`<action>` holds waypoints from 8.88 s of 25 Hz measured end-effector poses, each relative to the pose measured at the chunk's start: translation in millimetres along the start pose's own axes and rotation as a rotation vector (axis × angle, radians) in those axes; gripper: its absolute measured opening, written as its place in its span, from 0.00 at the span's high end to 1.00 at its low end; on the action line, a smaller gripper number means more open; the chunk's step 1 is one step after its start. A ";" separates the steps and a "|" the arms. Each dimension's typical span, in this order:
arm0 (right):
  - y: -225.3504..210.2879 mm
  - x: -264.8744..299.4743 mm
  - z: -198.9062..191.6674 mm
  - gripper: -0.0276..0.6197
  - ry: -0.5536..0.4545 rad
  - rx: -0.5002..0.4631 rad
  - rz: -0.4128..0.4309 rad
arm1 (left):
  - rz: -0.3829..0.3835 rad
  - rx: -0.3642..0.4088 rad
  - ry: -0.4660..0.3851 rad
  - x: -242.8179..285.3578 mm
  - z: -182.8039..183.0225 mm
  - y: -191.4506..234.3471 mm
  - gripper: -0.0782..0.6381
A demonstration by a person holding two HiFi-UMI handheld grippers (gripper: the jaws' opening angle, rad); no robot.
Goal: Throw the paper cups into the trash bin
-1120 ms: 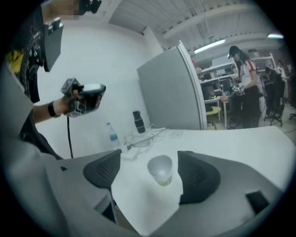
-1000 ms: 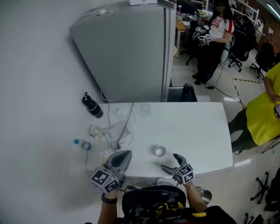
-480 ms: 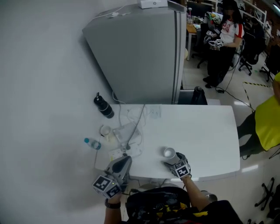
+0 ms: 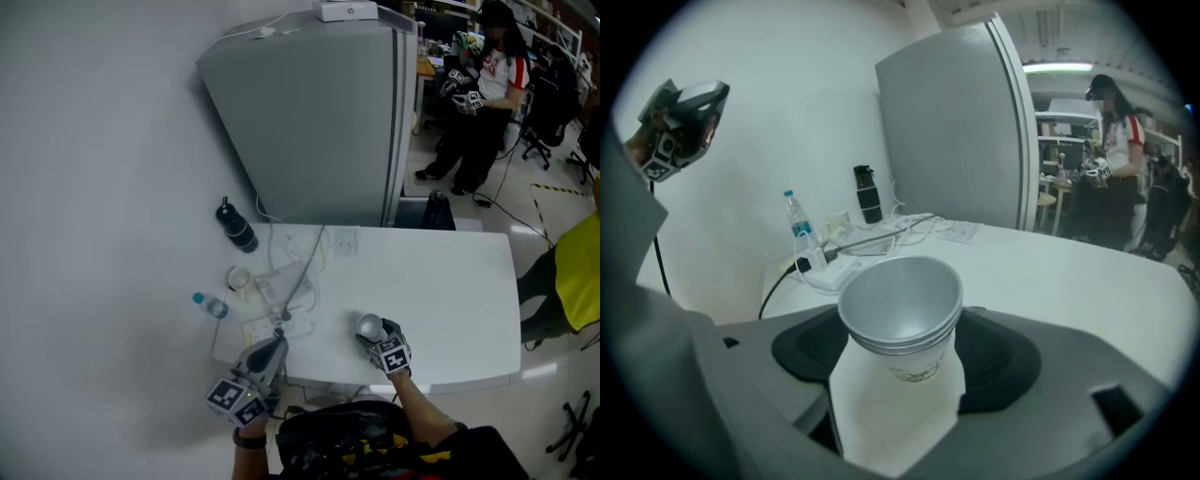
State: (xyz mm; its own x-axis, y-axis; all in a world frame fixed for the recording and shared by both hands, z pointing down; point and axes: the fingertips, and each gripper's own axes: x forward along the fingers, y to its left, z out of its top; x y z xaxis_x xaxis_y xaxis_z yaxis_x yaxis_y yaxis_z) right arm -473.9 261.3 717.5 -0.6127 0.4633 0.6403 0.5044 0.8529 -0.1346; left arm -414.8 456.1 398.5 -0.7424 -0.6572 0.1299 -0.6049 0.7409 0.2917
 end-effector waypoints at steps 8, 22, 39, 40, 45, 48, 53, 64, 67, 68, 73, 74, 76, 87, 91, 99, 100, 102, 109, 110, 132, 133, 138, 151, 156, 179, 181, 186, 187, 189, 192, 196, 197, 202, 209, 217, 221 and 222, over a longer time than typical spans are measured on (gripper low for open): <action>24.4 -61.9 95.9 0.40 -0.232 -0.028 0.072 | -0.063 -0.041 -0.030 17.3 4.7 0.4 0.89; 56.0 -211.1 186.5 0.41 -0.507 -0.148 0.165 | -0.412 -0.132 0.009 77.1 -0.8 -53.7 0.89; -16.7 -369.6 124.1 0.41 -0.705 0.183 -0.317 | -0.779 -0.014 0.205 158.1 -43.6 -188.4 0.89; -17.6 -381.4 121.4 0.41 -0.719 0.186 -0.325 | -0.787 -0.011 0.206 160.0 -44.5 -200.3 0.89; -36.3 -439.6 96.2 0.41 -0.773 0.163 -0.394 | -0.848 0.045 0.203 175.3 -45.5 -268.9 0.89; -44.2 -469.6 68.5 0.41 -0.785 0.227 -0.417 | -0.878 0.064 0.206 176.1 -50.8 -309.1 0.89; -66.0 -528.2 27.5 0.41 -0.830 0.273 -0.536 | -0.970 0.097 0.233 181.6 -68.0 -375.2 0.89; -88.4 -627.5 -27.2 0.41 -0.828 0.339 -0.853 | -1.209 0.138 0.307 199.4 -92.6 -486.0 0.89; -93.5 -641.8 -29.5 0.41 -0.839 0.346 -0.926 | -1.281 0.135 0.329 209.5 -103.1 -505.6 0.89; -94.3 -646.3 -30.9 0.41 -0.843 0.351 -0.952 | -1.305 0.132 0.336 212.5 -106.1 -512.2 0.89; -102.5 -660.9 -40.1 0.41 -0.853 0.388 -1.066 | -1.409 0.122 0.352 225.8 -113.3 -534.6 0.89; -104.7 -660.8 -40.6 0.41 -0.849 0.393 -1.077 | -1.422 0.117 0.355 229.6 -113.8 -536.2 0.89; -108.5 -659.0 -42.0 0.41 -0.833 0.391 -1.096 | -1.452 0.116 0.362 235.7 -116.2 -538.4 0.89; -111.7 -669.5 -73.4 0.41 -0.807 0.451 -1.179 | -1.657 0.197 0.424 212.7 -148.8 -579.4 0.89; -104.1 -691.1 -92.9 0.41 -0.820 0.475 -1.202 | -1.703 0.232 0.448 200.9 -162.3 -605.2 0.89; -71.3 -763.8 -160.6 0.41 -0.862 0.493 -1.230 | -1.755 0.200 0.401 142.0 -181.3 -701.5 0.89; -67.9 -774.5 -166.8 0.41 -0.865 0.487 -1.230 | -1.749 0.213 0.399 134.6 -185.0 -713.6 0.89; -62.0 -792.7 -179.0 0.41 -0.870 0.482 -1.229 | -1.718 0.234 0.403 125.3 -192.9 -733.3 0.89; -51.9 -830.7 -221.7 0.41 -0.903 0.501 -1.242 | -1.619 0.250 0.415 119.0 -206.7 -754.7 0.89; -50.3 -834.2 -225.0 0.41 -0.908 0.506 -1.252 | -1.619 0.251 0.422 117.8 -208.3 -753.7 0.89; -51.9 -863.3 -253.8 0.41 -0.877 0.551 -1.344 | -1.744 0.250 0.491 105.9 -234.6 -809.5 0.89; -54.8 -861.2 -253.2 0.41 -0.876 0.553 -1.341 | -1.742 0.249 0.494 109.2 -235.2 -807.9 0.89; -68.7 -852.0 -249.1 0.41 -0.865 0.544 -1.308 | -1.716 0.237 0.481 125.8 -233.3 -805.1 0.89; -95.4 -806.1 -301.8 0.41 -0.822 0.706 -1.227 | -1.660 0.283 0.631 138.3 -281.5 -787.5 0.89; -111.5 -770.3 -356.0 0.41 -0.783 0.812 -1.215 | -1.661 0.313 0.707 143.4 -334.7 -785.7 0.89; -162.7 -408.9 -775.3 0.41 -0.522 1.430 -0.968 | -1.500 0.476 1.034 174.1 -698.1 -693.9 0.89; -166.6 -378.5 -805.5 0.41 -0.537 1.512 -0.930 | -1.502 0.483 1.045 173.7 -718.1 -690.8 0.89; -173.8 -315.3 -854.6 0.41 -0.482 1.640 -0.858 | -1.499 0.533 1.124 168.2 -789.9 -673.0 0.89; -174.6 -303.0 -861.3 0.41 -0.469 1.660 -0.839 | -1.488 0.542 1.146 169.4 -804.7 -667.5 0.89; -174.1 -279.6 -875.7 0.41 -0.455 1.707 -0.798 | -1.460 0.542 1.181 174.3 -829.6 -657.9 0.89; -175.2 -252.2 -900.3 0.41 -0.413 1.772 -0.739 | -1.411 0.525 1.209 185.8 -859.8 -648.9 0.89; -176.4 -221.8 -928.8 0.41 -0.303 1.807 -0.665 | -1.352 0.559 1.295 190.2 -908.8 -624.5 0.89; -179.9 -215.5 -933.1 0.41 -0.301 1.804 -0.648 | -1.338 0.565 1.326 189.7 -921.3 -617.0 0.89; -193.2 -182.5 -964.8 0.40 -0.263 1.836 -0.595 | -1.283 0.529 1.406 191.9 -952.5 -601.6 0.89; -202.8 -141.8 -1009.6 0.40 -0.142 1.837 -0.571 | -1.275 0.496 1.421 189.1 -954.2 -601.5 0.89; -203.1 -132.3 -1039.0 0.39 -0.002 1.828 -0.581 | -1.319 0.516 1.472 169.4 -958.7 -592.8 0.89; -190.7 -136.1 -1023.7 0.39 0.013 1.823 -0.572 | -1.284 0.520 1.478 175.9 -946.7 -589.6 0.89; -187.5 -141.9 -1020.1 0.39 0.007 1.825 -0.574 | -1.287 0.523 1.473 176.2 -943.0 -593.0 0.89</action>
State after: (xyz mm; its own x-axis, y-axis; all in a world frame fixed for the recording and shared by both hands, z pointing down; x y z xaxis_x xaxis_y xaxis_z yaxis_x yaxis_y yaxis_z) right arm 139.1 -209.7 1423.3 -0.4442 0.0778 0.8925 -0.8913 0.0621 -0.4491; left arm 84.7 -229.2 1142.1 0.6926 -0.1204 0.7112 -0.6954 -0.3735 0.6140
